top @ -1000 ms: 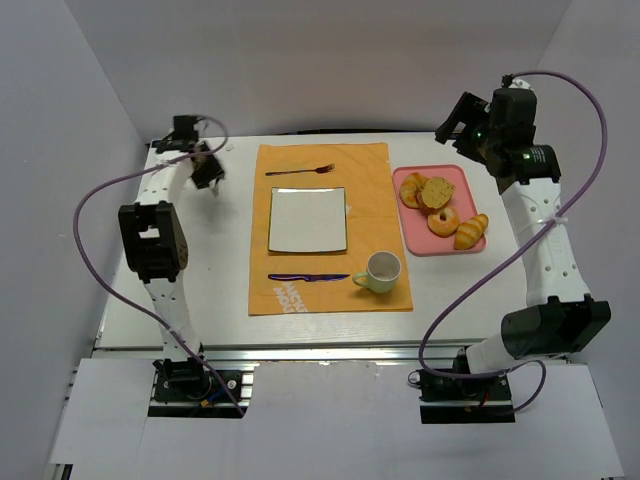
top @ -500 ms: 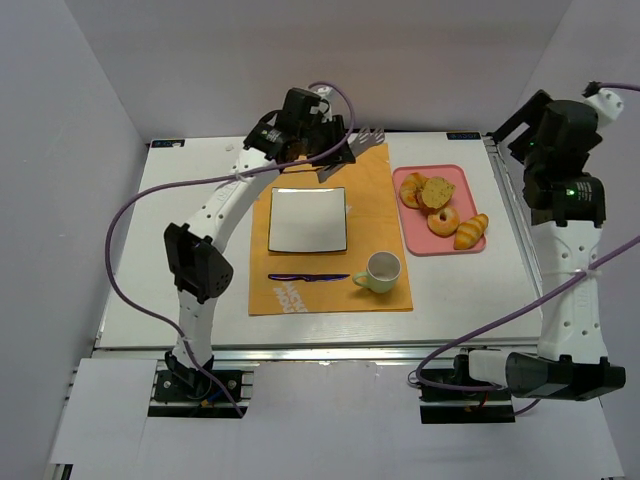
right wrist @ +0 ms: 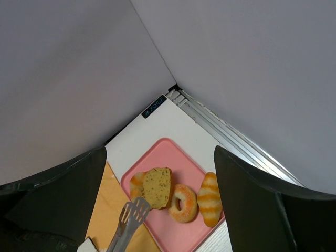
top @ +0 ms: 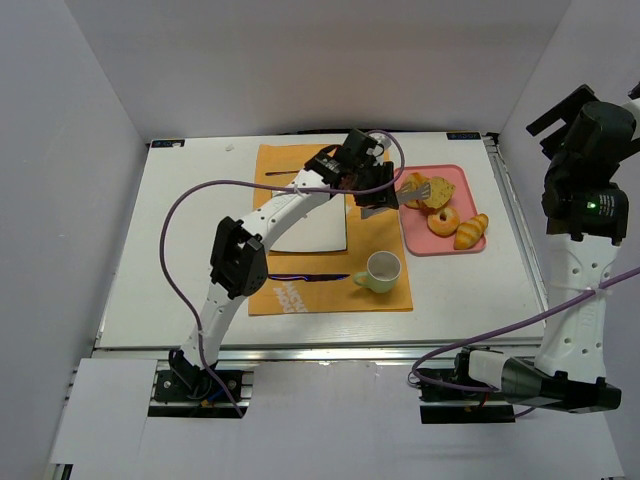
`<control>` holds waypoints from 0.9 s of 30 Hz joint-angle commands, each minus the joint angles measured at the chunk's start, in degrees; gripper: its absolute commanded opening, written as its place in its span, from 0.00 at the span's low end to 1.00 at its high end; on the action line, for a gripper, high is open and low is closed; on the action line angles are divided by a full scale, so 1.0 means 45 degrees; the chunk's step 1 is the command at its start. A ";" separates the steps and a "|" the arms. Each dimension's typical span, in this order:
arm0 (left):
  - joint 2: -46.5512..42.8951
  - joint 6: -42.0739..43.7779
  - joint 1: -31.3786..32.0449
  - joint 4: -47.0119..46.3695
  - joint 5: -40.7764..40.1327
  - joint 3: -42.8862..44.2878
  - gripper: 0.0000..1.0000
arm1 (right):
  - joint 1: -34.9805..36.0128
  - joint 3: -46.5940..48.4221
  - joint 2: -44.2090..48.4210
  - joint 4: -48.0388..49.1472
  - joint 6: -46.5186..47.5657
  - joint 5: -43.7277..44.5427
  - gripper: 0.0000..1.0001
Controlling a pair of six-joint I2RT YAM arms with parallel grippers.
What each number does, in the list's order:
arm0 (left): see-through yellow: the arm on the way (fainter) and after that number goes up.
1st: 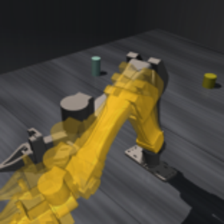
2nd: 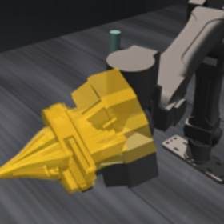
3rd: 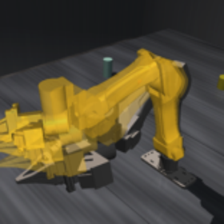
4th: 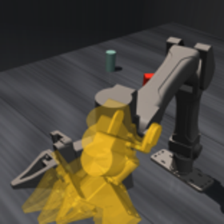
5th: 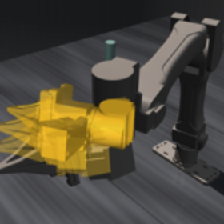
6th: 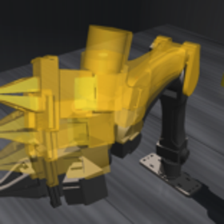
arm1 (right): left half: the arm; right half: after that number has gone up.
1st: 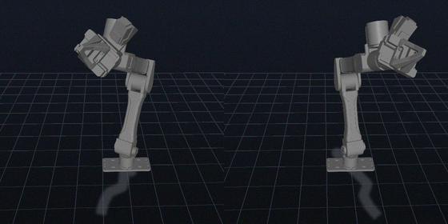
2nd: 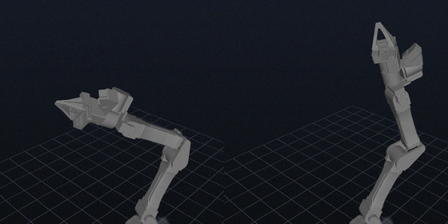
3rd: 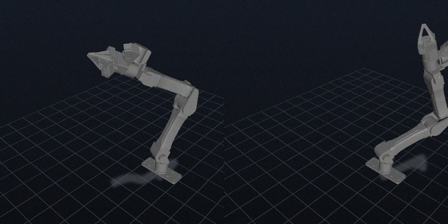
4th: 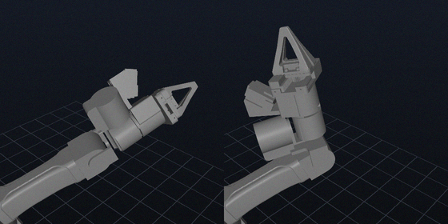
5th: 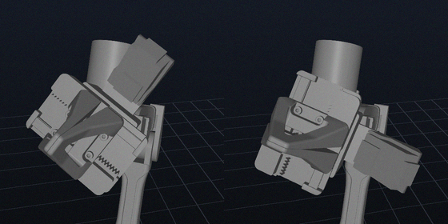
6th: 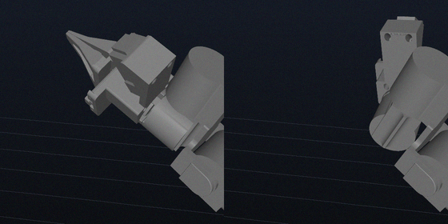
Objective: Place the bread
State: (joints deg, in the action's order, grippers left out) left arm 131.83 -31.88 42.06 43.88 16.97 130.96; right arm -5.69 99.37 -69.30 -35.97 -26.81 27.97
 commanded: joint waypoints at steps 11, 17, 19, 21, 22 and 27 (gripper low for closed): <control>0.0274 -0.0903 -0.0051 -0.1762 0.0408 0.0001 0.58 | -0.0141 -0.0618 0.0556 0.0531 0.0020 -0.0277 0.89; 0.0724 -0.1158 -0.0031 -0.2153 0.0584 0.0000 0.57 | -0.0141 -0.0852 0.0673 0.0609 0.0078 -0.0277 0.89; 0.0899 -0.1158 -0.0012 -0.2172 0.0584 0.0020 0.57 | -0.0141 -0.0930 0.0692 0.0629 0.0079 -0.0296 0.89; 0.0958 -0.1139 0.0008 -0.2153 0.0545 0.0000 0.57 | -0.0141 -0.0989 0.0692 0.0629 0.0078 -0.0316 0.89; 0.1036 -0.1100 0.0027 -0.2172 0.0545 -0.0019 0.57 | -0.0141 -0.1028 0.0731 0.0629 0.0078 -0.0316 0.89; 0.1193 -0.1158 0.0086 -0.2250 0.0564 0.0000 0.57 | -0.0141 -0.1184 0.0790 0.0649 0.0098 -0.0316 0.89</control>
State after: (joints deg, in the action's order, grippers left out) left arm 138.82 -36.71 41.93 35.57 18.68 130.65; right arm -6.04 94.30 -67.02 -35.73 -26.79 26.41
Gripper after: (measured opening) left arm 0.569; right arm 0.895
